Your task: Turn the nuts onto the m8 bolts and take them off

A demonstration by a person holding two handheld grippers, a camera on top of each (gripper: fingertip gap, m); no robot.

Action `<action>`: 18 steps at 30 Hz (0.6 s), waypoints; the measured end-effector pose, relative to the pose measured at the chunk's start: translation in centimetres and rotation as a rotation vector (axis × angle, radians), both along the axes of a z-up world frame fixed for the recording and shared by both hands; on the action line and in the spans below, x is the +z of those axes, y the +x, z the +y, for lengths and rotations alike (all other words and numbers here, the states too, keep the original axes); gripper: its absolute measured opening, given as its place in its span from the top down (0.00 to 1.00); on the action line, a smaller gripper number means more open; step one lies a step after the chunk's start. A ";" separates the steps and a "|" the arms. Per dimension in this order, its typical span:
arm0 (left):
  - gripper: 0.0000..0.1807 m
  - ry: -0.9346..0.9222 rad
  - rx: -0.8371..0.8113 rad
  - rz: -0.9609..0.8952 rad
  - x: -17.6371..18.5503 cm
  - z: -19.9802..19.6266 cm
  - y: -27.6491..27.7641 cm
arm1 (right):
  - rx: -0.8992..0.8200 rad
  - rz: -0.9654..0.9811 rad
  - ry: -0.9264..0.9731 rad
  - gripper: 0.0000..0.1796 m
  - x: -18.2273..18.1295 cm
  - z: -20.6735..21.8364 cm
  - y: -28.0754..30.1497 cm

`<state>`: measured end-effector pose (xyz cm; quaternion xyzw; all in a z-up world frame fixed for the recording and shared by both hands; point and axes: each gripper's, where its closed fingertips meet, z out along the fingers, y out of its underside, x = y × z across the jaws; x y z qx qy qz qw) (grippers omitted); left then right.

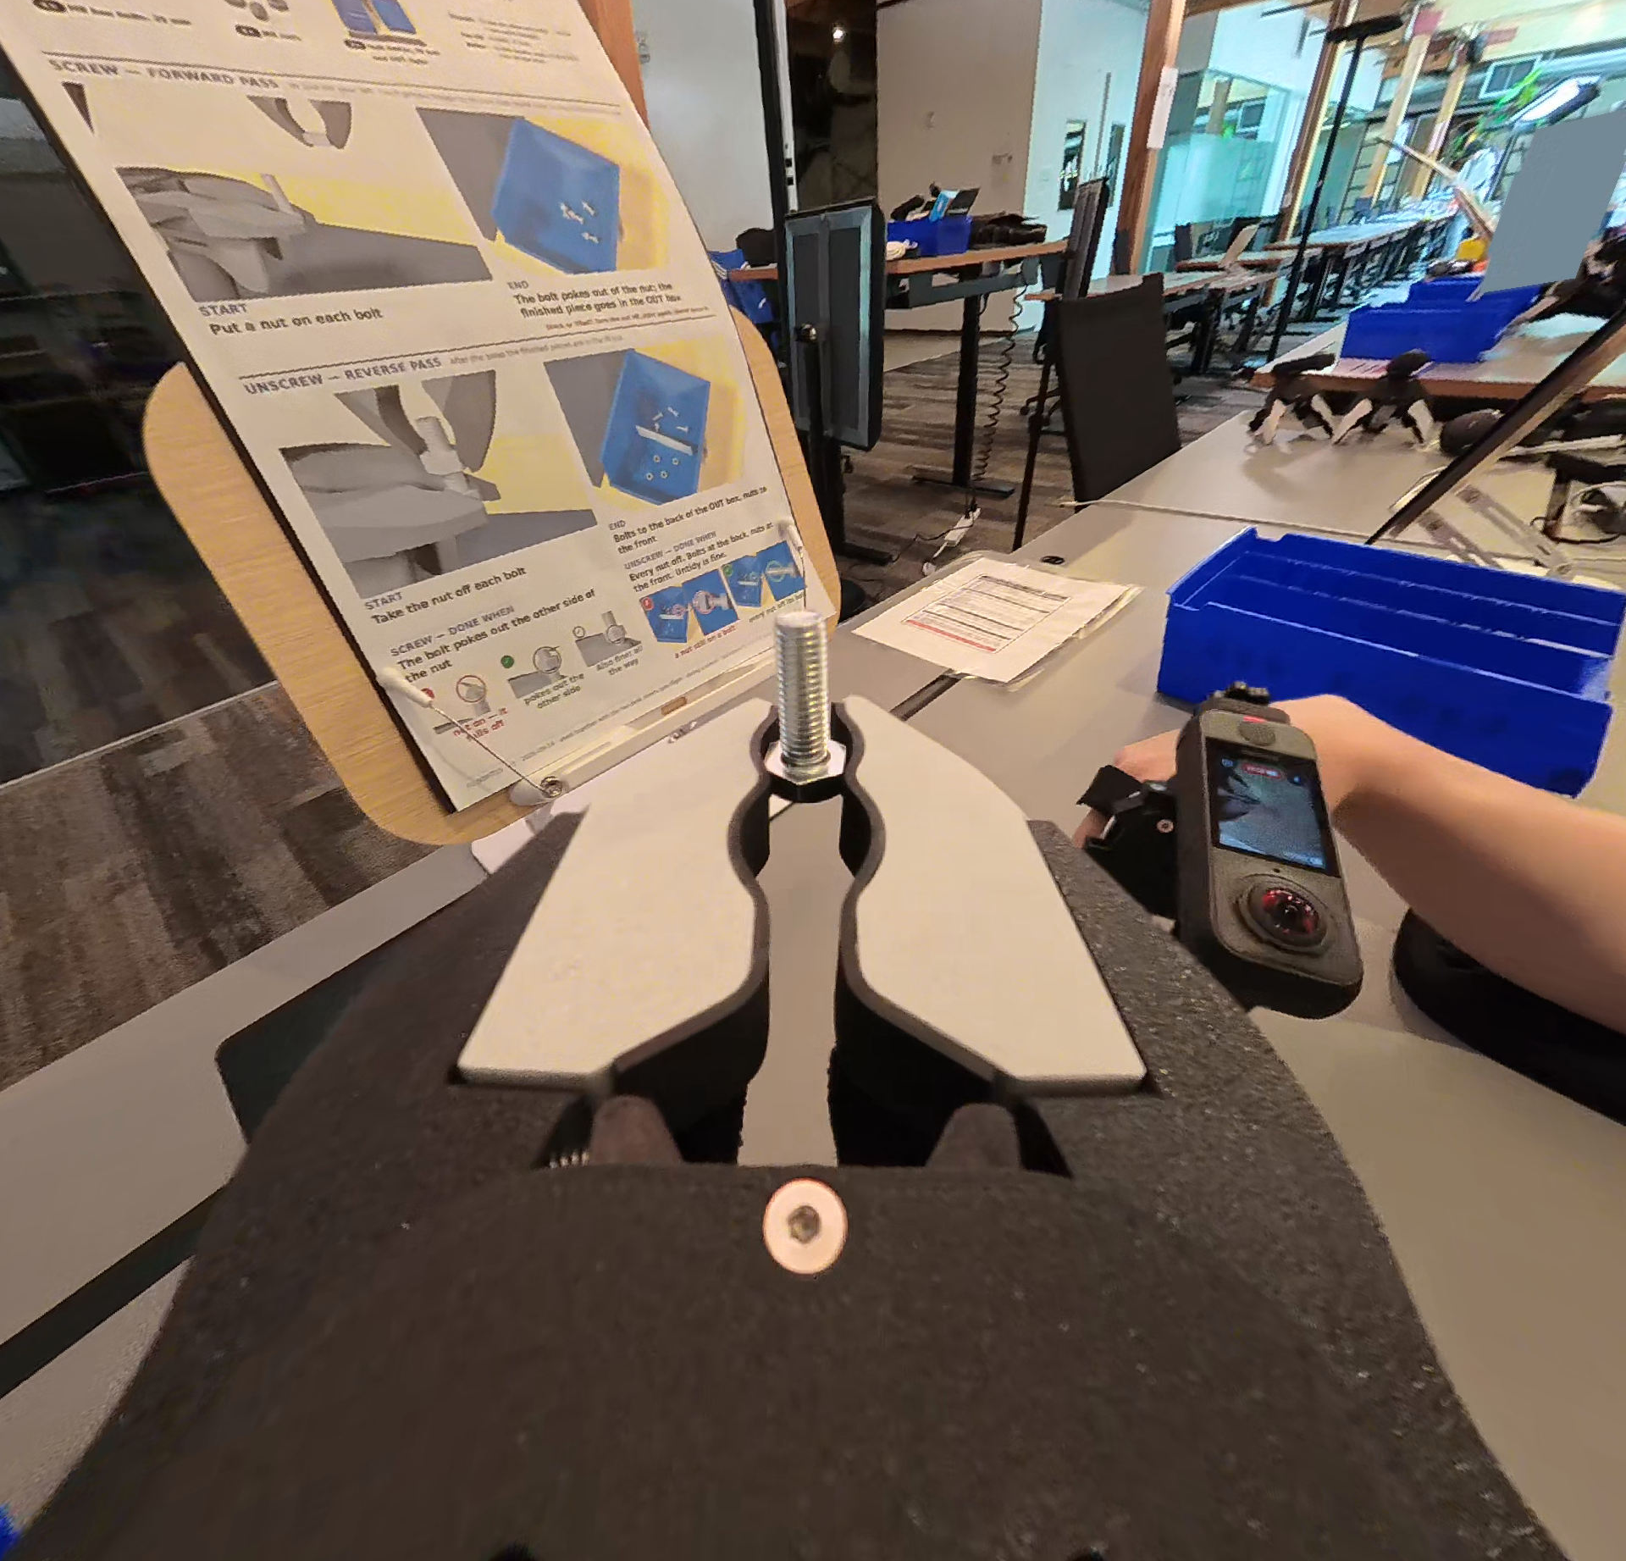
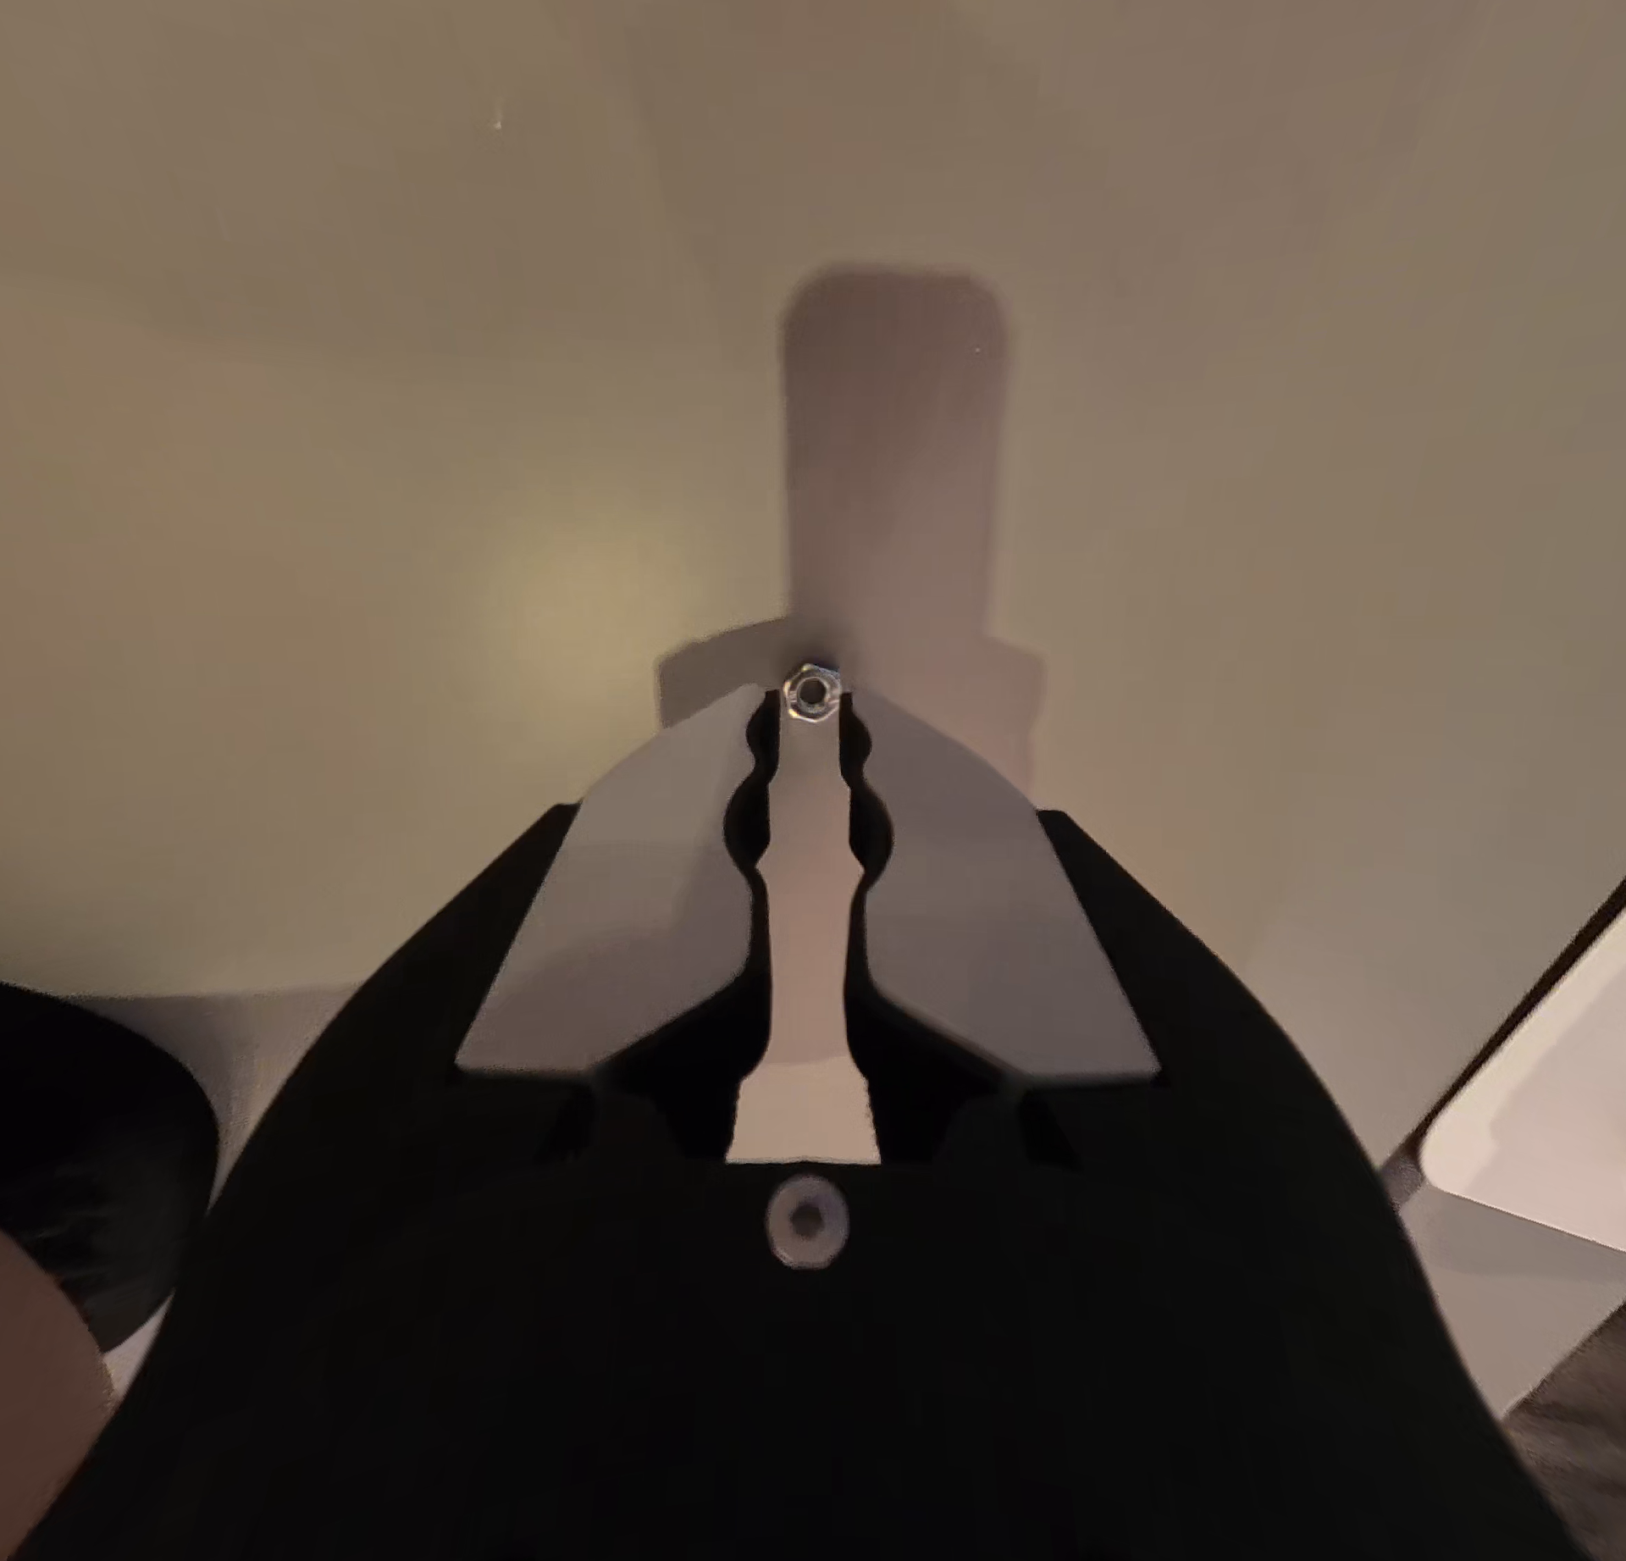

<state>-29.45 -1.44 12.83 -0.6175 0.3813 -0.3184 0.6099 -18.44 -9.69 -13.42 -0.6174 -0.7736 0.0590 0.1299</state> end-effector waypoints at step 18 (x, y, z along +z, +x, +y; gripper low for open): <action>0.94 -0.030 -0.042 0.028 -0.9 0.0 1.1 | 0.069 -0.144 0.000 0.88 -2.3 0.6 0.1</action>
